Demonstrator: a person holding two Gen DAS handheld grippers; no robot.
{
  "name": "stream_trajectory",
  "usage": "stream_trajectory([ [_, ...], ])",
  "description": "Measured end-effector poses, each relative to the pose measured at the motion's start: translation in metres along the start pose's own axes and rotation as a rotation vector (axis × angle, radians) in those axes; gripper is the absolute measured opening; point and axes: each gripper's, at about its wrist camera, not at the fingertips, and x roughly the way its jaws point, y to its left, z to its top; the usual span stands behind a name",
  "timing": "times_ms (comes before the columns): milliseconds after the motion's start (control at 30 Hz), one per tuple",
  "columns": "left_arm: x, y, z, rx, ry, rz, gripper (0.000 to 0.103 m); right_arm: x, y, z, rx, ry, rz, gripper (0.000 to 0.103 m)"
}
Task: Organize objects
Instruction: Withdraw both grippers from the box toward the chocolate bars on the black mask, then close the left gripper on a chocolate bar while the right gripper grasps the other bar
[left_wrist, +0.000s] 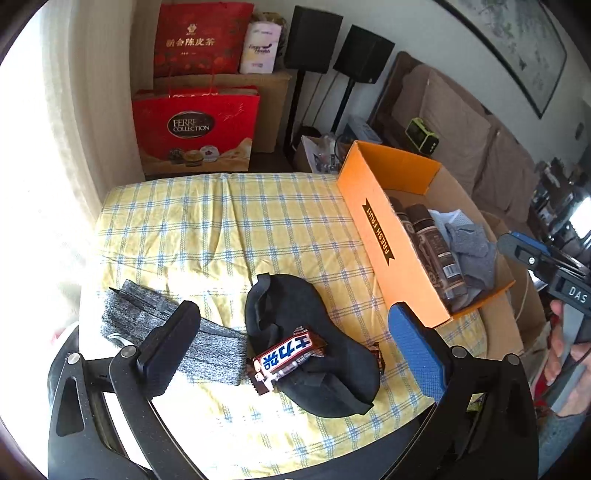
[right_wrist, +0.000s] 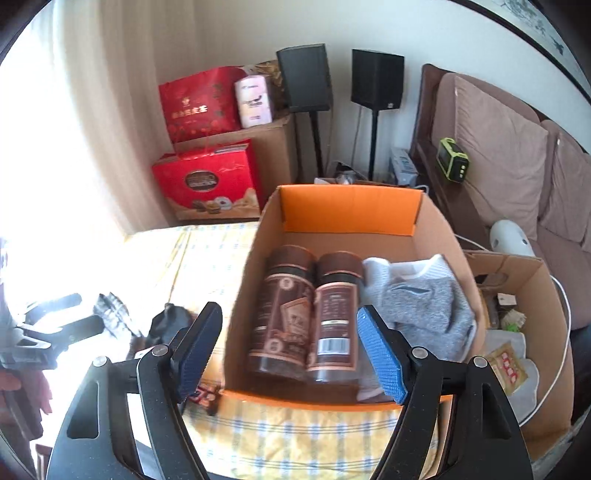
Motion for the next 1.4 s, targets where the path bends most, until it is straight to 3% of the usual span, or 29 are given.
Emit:
stream_trajectory([
  [267, 0.008, 0.032, -0.037, -0.012, 0.020, 0.004, 0.102, 0.003, 0.055, -0.017, -0.057, 0.023, 0.119, 0.077],
  [500, 0.015, 0.041, -0.057, 0.011, 0.011, -0.003, 0.102, 0.009, 0.085, -0.037, -0.090, 0.035, 0.164, 0.077],
  [733, 0.022, 0.037, -0.065, 0.056, -0.002, 0.011, 0.099, 0.016, 0.092, -0.060, -0.067, 0.046, 0.186, 0.077],
  [1033, 0.041, 0.021, -0.066, 0.159, -0.026, -0.045, 0.099, 0.014, 0.075, -0.084, 0.006, 0.061, 0.204, 0.073],
  [1200, 0.059, 0.010, -0.061, 0.222, 0.032, -0.080, 0.089, 0.009, 0.065, -0.094, 0.011, 0.063, 0.177, 0.073],
  [1267, 0.065, 0.006, -0.061, 0.248, 0.049, -0.079, 0.080, 0.008, 0.062, -0.100, 0.010, 0.063, 0.170, 0.070],
  [1400, 0.075, 0.002, -0.060, 0.279, 0.076, -0.090, 0.065, 0.014, 0.058, -0.111, -0.002, 0.078, 0.166, 0.054],
])
